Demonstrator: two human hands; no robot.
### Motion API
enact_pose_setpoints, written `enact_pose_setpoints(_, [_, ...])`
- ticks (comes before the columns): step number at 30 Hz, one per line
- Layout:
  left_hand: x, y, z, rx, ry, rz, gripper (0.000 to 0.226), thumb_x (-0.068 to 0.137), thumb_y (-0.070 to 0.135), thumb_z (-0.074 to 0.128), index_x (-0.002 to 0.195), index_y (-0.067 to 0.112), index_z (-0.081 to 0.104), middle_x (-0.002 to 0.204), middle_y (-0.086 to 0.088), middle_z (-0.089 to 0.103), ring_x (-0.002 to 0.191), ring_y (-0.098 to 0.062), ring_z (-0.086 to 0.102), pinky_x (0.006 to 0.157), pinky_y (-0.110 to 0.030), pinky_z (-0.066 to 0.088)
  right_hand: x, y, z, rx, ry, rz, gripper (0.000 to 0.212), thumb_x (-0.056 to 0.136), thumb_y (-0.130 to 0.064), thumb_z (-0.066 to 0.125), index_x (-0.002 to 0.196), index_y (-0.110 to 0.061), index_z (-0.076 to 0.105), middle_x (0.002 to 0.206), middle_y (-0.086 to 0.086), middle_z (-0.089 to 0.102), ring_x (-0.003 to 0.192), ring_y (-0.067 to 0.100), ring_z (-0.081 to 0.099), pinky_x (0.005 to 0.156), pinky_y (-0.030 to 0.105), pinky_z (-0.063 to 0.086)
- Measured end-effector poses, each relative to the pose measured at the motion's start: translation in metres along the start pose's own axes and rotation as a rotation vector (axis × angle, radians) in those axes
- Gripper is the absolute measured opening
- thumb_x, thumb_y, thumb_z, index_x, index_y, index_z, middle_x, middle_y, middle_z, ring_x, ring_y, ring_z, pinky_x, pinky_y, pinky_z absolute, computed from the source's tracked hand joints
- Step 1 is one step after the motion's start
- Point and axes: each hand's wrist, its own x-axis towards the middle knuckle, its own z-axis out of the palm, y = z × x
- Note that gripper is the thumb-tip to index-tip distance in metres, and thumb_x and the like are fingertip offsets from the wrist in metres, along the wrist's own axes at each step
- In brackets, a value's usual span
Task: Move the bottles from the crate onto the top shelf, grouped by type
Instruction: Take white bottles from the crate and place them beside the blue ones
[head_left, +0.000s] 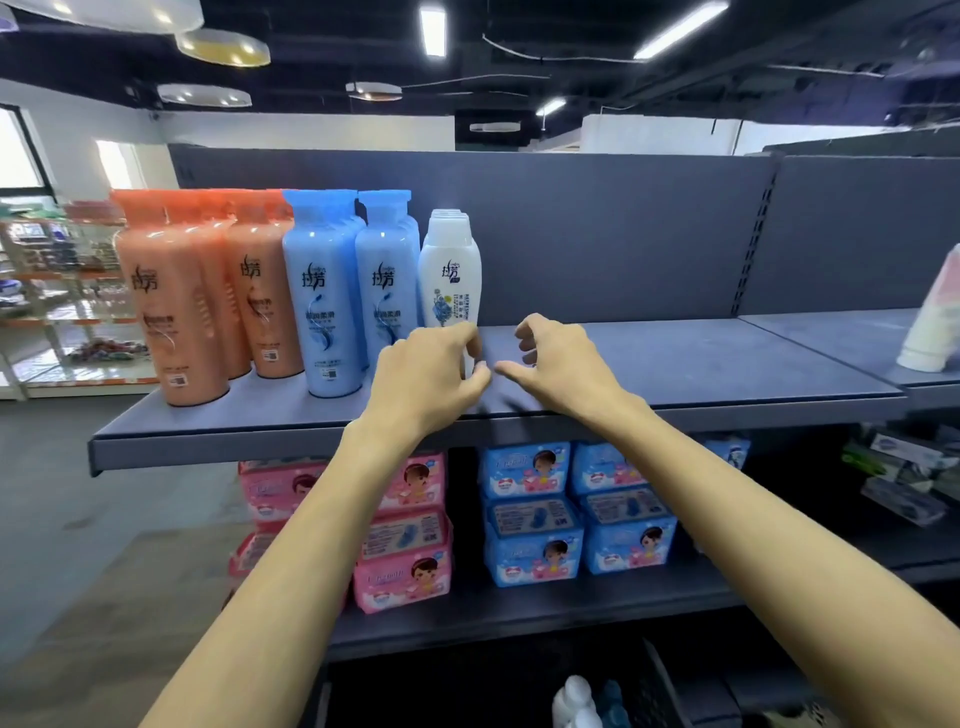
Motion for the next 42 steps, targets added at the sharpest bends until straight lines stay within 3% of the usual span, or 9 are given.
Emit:
enact_pose_setpoints(4, [-0.016,0.026,0.011,-0.029,0.062,0.087,0.015,0.084,0.039,0.054,0.091,0.025,0.056,0.069,0.007,0.061,0.073,-0.022,0.059,0.059,-0.032,0.041,-0.032,0.009,-0.020,0.045,0.021,-0.001,0.043,0.087,-0.038,0.075,0.116,-0.010,0.063,0.114,0.004,0.070,0.100,0.017,0.067,0.093,0.037,0.053])
enact_pose_setpoints(7, [-0.052,0.042,0.035,-0.088,0.139,0.130,0.013,0.084,0.038,0.053,0.084,0.025,0.054,0.069,0.008,0.058,0.065,-0.019,0.058,0.052,-0.030,0.041,-0.070,0.022,-0.024,0.104,-0.001,0.012,0.034,0.084,-0.036,0.078,0.107,-0.012,0.068,0.100,-0.002,0.074,0.088,0.008,0.069,0.086,0.028,0.056])
enact_pose_setpoints(14, [-0.113,0.059,0.108,-0.182,-0.116,-0.004,0.013,0.086,0.038,0.051,0.088,0.026,0.053,0.077,0.007,0.061,0.074,-0.018,0.060,0.059,-0.035,0.047,-0.131,0.070,0.009,0.112,-0.181,0.094,0.028,0.083,-0.034,0.080,0.101,-0.015,0.069,0.090,-0.004,0.073,0.083,0.008,0.069,0.084,0.026,0.055])
enact_pose_setpoints(20, [-0.197,0.070,0.177,-0.197,-0.378,-0.101,0.011,0.087,0.038,0.051,0.088,0.027,0.048,0.083,0.006,0.062,0.079,-0.019,0.061,0.058,-0.031,0.031,-0.184,0.129,0.063,0.053,-0.382,0.243,0.035,0.081,-0.039,0.080,0.103,-0.014,0.068,0.094,-0.001,0.072,0.086,0.012,0.067,0.085,0.032,0.054])
enact_pose_setpoints(25, [-0.248,0.073,0.214,-0.214,-0.552,-0.222,0.013,0.086,0.039,0.051,0.093,0.027,0.052,0.083,0.006,0.062,0.080,-0.020,0.062,0.064,-0.035,0.048,-0.231,0.175,0.112,0.041,-0.532,0.389,0.034,0.079,-0.036,0.081,0.101,-0.014,0.068,0.093,0.001,0.073,0.084,0.015,0.067,0.083,0.034,0.054])
enact_pose_setpoints(33, [-0.308,0.077,0.250,-0.210,-0.729,-0.335,0.013,0.086,0.036,0.048,0.093,0.026,0.052,0.084,0.005,0.062,0.080,-0.022,0.062,0.067,-0.038,0.051,-0.303,0.224,0.188,0.041,-0.792,0.565,0.039,0.079,-0.033,0.077,0.110,-0.016,0.060,0.098,0.009,0.071,0.094,0.030,0.067,0.085,0.040,0.053])
enact_pose_setpoints(42, [-0.342,0.080,0.279,-0.202,-0.806,-0.451,0.011,0.088,0.033,0.050,0.095,0.025,0.054,0.083,0.007,0.063,0.076,-0.019,0.060,0.064,-0.036,0.050,-0.332,0.238,0.254,0.068,-0.758,0.619,0.045,0.086,-0.025,0.075,0.122,-0.010,0.054,0.109,0.012,0.065,0.102,0.032,0.064,0.079,0.036,0.049])
